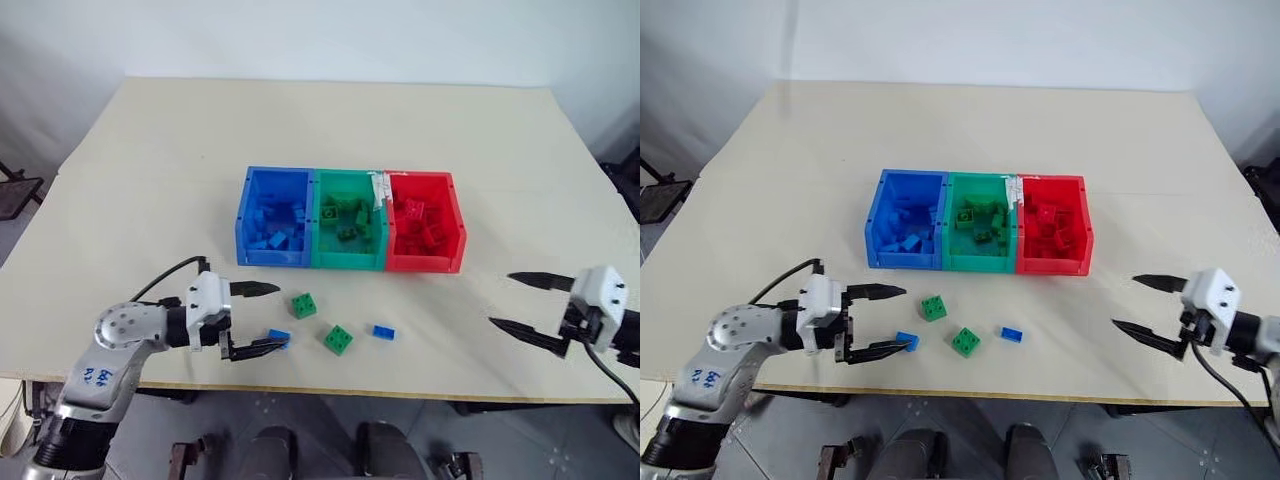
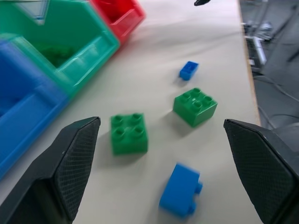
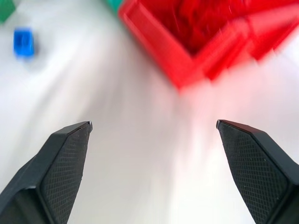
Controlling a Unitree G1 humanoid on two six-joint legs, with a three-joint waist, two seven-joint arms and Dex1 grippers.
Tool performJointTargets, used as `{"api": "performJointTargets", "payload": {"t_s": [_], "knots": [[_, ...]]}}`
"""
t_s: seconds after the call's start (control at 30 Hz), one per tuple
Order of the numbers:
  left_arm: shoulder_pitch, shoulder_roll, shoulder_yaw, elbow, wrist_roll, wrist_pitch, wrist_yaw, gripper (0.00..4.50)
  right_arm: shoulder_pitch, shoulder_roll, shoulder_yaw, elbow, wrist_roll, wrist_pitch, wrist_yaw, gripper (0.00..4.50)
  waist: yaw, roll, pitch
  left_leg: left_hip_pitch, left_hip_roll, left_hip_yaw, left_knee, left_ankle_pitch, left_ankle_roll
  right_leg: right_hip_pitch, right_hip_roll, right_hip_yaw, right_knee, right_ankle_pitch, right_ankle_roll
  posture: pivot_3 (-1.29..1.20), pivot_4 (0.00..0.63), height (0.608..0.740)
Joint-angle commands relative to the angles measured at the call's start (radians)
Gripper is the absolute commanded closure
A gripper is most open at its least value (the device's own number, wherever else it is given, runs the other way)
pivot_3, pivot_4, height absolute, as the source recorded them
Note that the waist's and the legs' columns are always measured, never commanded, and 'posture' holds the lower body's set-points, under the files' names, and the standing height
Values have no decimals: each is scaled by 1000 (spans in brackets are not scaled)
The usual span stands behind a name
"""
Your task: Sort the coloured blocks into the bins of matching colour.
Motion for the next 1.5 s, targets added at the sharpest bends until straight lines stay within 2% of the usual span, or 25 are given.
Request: {"api": "performJointTargets", "payload": {"t_s": [0.03, 0.17, 0.33, 0.43, 0.6, 0.7, 1.03, 1.17, 1.3, 1.4, 1.5], "knots": [[-21, -7, -2, 9, 8, -36, -10, 0, -22, -16, -3, 23, 1, -49, 35, 37, -5, 0, 0, 1, 1, 1, 0, 0, 0, 0, 0, 0, 0, 0, 0, 0, 150, 740], [-7, 1, 25, 25, 7, -61, -7, 0, -16, -8, 81, -109, 47, 84, 61, 37, -9, 0, 0, 1, 2, 1, 0, 1, -1, -1, -1, 1, 2, 0, 0, 0, 150, 740], [82, 27, 89, -2, -4, -71, 11, 0, -26, 39, 261, -358, 68, 291, -3, 37, -7, 0, 0, 0, 3, -1, 0, 1, -2, -2, -3, 1, 1, 0, 0, 0, 150, 740], [150, 34, 124, -45, -11, -67, 32, 0, -78, 90, 354, -403, 0, 372, -107, 37, 2, 0, 0, -1, 2, -2, 1, 1, -2, -2, -4, 1, 1, 0, 0, 0, 150, 740], [235, 37, 171, -119, -20, -47, 66, 0, -120, 138, 461, -408, -74, 377, -150, 37, 18, 0, 0, -3, 0, -5, 1, 0, -2, -2, -6, 2, -1, 1, -1, 0, 150, 740], [257, 39, 187, -143, -24, -37, 77, 0, -132, 150, 500, -405, -110, 384, -172, 683, 20, 0, 0, -3, 0, -6, 0, 0, -2, -2, -6, 2, -2, 1, -1, 0, 150, 740], [295, 31, 213, -185, -26, -20, 111, 0, -208, 178, 537, -401, -127, 386, -175, 4074, 5, 0, 0, -3, 1, -5, 0, 0, -2, -2, -4, -1, -1, 1, -1, 0, 150, 740], [344, 21, 250, -211, -37, -18, 137, 0, -325, 240, 505, -419, -25, 465, -179, 4067, -5, 0, 0, -3, 1, -5, 0, 0, -2, -2, -4, -1, -1, 1, -1, 0, 150, 740], [400, 7, 311, -261, -66, 6, 184, 0, -553, 347, 504, -393, 72, 649, -238, 4067, -19, 0, 0, -3, 3, -5, 0, 1, -3, -3, -3, 0, -1, 1, -1, 0, 150, 740], [426, -11, 341, -288, -85, 26, 226, 0, -718, 449, 544, -303, 47, 697, -291, 4067, -22, 0, 0, -3, 3, -7, 0, 1, -4, -3, -4, 2, 0, 1, -2, 0, 150, 740], [470, -39, 365, -309, -100, 35, 255, 0, -853, 573, 614, -135, -60, 609, -346, 4067, -26, 0, 0, -3, 3, -8, -2, 0, -4, -4, -4, 2, 1, 0, -5, 0, 150, 740]]}}
